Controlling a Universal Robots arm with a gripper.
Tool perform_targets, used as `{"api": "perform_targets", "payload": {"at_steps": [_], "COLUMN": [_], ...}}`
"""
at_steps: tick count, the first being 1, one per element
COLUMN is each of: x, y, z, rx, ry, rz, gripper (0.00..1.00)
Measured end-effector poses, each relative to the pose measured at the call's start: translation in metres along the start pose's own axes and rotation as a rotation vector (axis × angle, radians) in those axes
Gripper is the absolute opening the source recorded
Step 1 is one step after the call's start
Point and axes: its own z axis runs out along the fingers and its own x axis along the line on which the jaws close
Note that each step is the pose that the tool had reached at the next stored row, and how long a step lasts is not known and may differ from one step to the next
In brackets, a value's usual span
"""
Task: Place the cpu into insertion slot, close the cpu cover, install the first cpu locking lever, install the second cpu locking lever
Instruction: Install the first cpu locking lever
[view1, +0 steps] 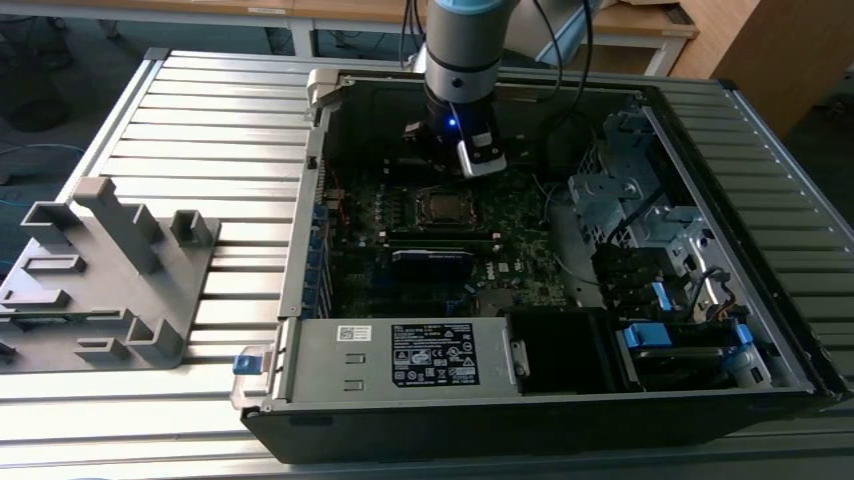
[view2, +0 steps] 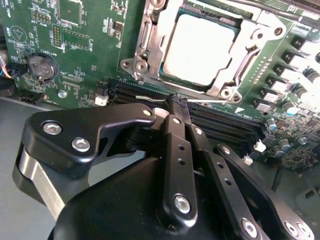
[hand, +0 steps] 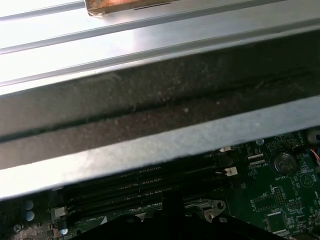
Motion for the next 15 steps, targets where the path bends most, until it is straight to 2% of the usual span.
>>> {"api": "perform_targets", "payload": {"at_steps": [7,15], "x": [-0.0008,-0.0009], "y": [0.0006,0.0051], "z": [0.0010,0.0019], "rx": [0.0100,0.0284], "ry": [-0.0041,-0.0125], "rz": [0.008,0.031], "gripper": [0.11,0.11]}}
